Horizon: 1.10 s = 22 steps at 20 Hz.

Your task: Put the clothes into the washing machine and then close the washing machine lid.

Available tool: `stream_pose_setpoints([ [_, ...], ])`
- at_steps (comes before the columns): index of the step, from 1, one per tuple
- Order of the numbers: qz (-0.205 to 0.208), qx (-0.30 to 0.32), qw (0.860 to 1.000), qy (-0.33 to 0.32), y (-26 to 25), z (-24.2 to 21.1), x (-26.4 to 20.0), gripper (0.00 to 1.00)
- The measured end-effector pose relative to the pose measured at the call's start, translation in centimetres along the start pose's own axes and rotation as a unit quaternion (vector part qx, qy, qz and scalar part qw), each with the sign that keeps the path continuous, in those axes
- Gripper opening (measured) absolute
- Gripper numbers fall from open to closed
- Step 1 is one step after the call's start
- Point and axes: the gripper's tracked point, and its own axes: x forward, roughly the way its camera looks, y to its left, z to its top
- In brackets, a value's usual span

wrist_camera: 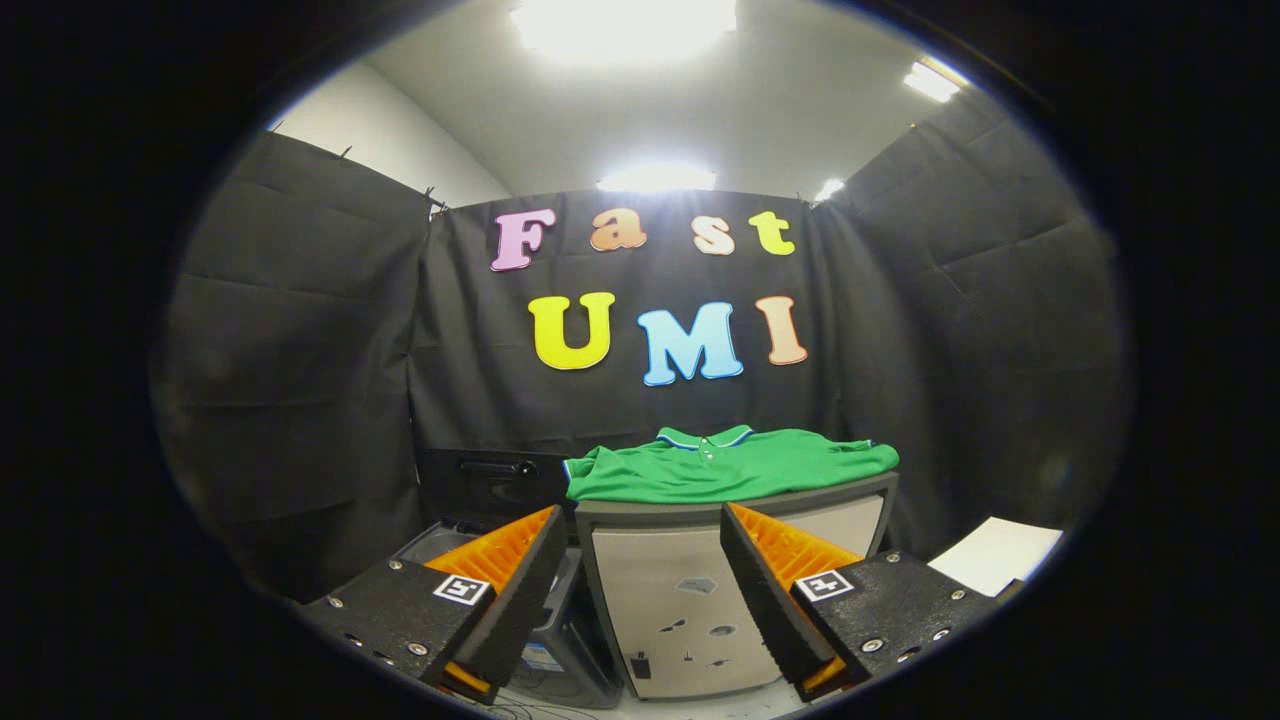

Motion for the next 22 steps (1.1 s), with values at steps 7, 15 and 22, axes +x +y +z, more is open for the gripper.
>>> stream_pose_setpoints([
  [7, 0.006, 0.000, 1.000, 0.008, -2.5, 2.7, 6.5, 0.95],
  [15, 0.012, -0.007, 0.999, 0.031, -5.4, 4.3, 12.9, 0.95],
  [22, 0.015, -0.023, 0.995, 0.098, -8.2, 3.6, 19.0, 0.95],
])
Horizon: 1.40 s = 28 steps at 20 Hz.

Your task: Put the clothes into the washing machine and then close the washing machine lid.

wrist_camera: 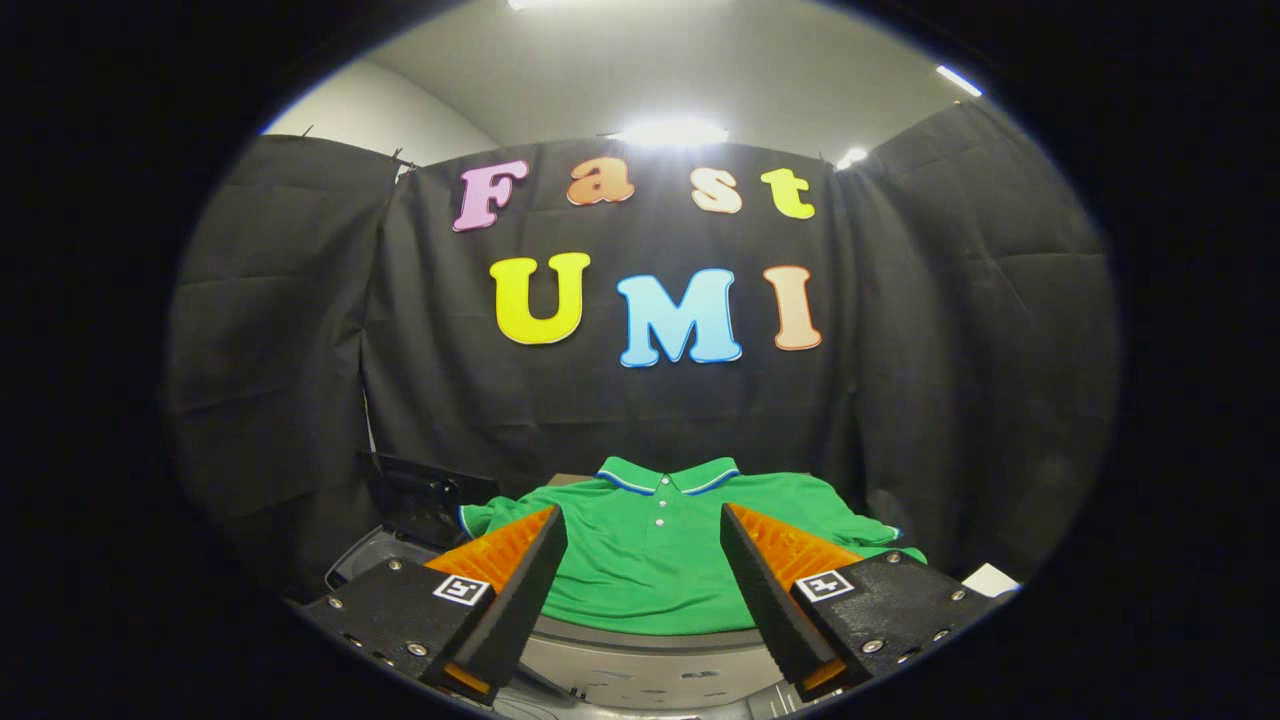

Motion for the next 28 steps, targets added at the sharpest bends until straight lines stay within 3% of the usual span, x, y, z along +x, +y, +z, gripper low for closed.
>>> stream_pose_setpoints([
  [14, 0.007, -0.009, 0.990, 0.144, -1.2, -3.0, 12.5, 0.96],
  [20, 0.006, -0.009, 0.978, 0.209, -1.9, -4.6, 15.8, 0.96],
  [28, 0.036, -0.014, 0.949, 0.314, -1.5, -7.9, 16.5, 0.95],
])
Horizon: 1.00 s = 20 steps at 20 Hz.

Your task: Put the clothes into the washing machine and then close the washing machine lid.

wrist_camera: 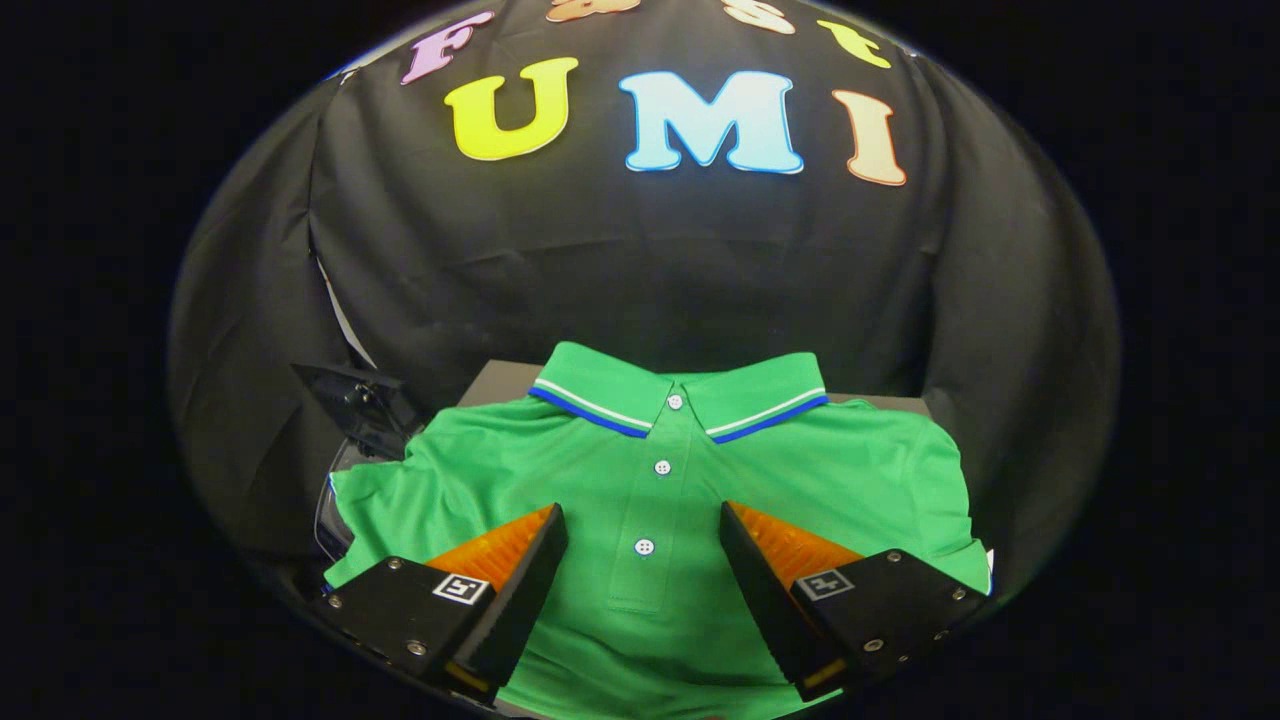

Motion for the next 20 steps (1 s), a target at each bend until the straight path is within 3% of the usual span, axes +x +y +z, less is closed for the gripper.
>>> stream_pose_setpoints([
  [5, 0.009, -0.016, 1.000, -0.008, 0.1, 0.1, 0.7, 0.96],
  [7, 0.000, -0.001, 1.000, -0.013, 0.0, 0.1, 0.1, 0.86],
  [10, -0.004, 0.010, 1.000, -0.007, 0.1, -0.2, 0.2, 0.57],
  [14, 0.016, 0.015, 1.000, -0.015, 1.1, 0.0, 0.1, 0.10],
  [16, 0.022, 0.023, 0.999, -0.029, 1.1, 0.2, -0.2, 0.01],
  [20, 0.033, 0.062, 0.995, -0.070, 1.1, 1.1, -0.7, 0.00],
])
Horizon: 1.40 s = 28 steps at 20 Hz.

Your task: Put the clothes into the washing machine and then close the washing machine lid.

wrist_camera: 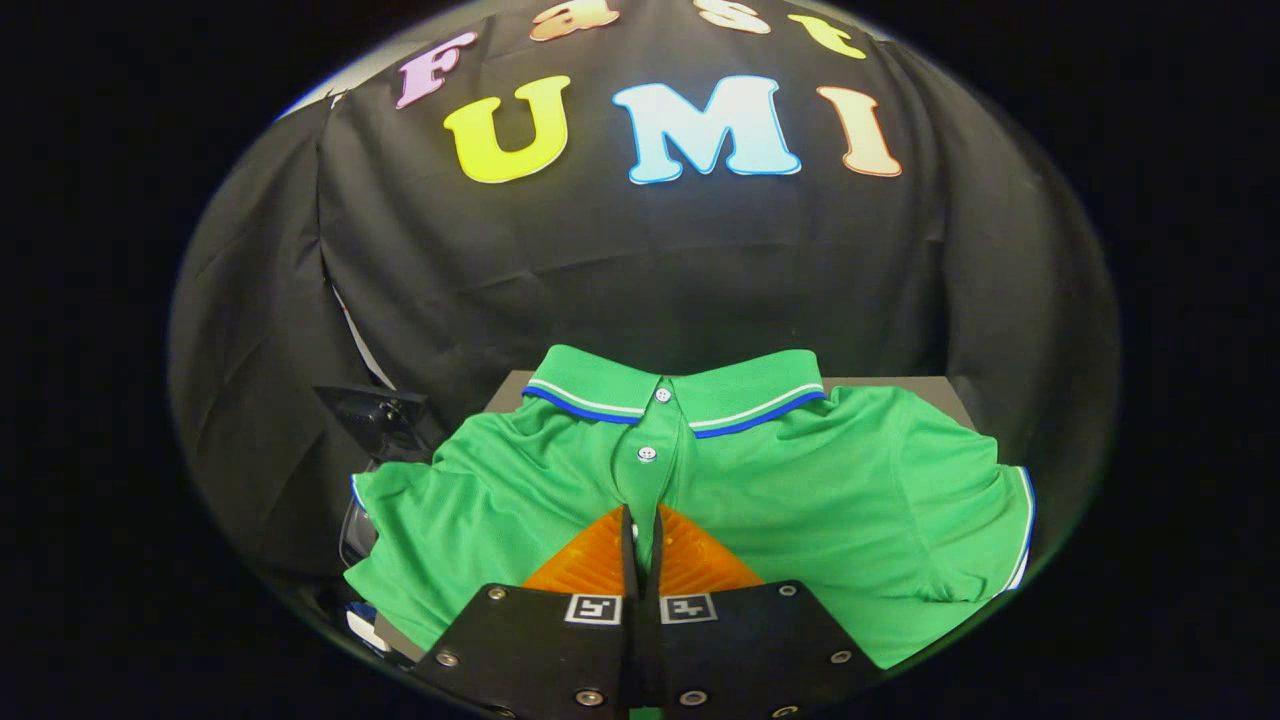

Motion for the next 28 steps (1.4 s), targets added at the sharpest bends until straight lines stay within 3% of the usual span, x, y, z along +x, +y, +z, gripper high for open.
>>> stream_pose_setpoints([
  [11, 0.052, 0.024, 0.990, -0.130, 6.5, 5.1, -5.8, 0.00],
  [28, 0.144, -0.022, 0.976, -0.162, 25.4, 5.4, -8.4, 0.00],
])
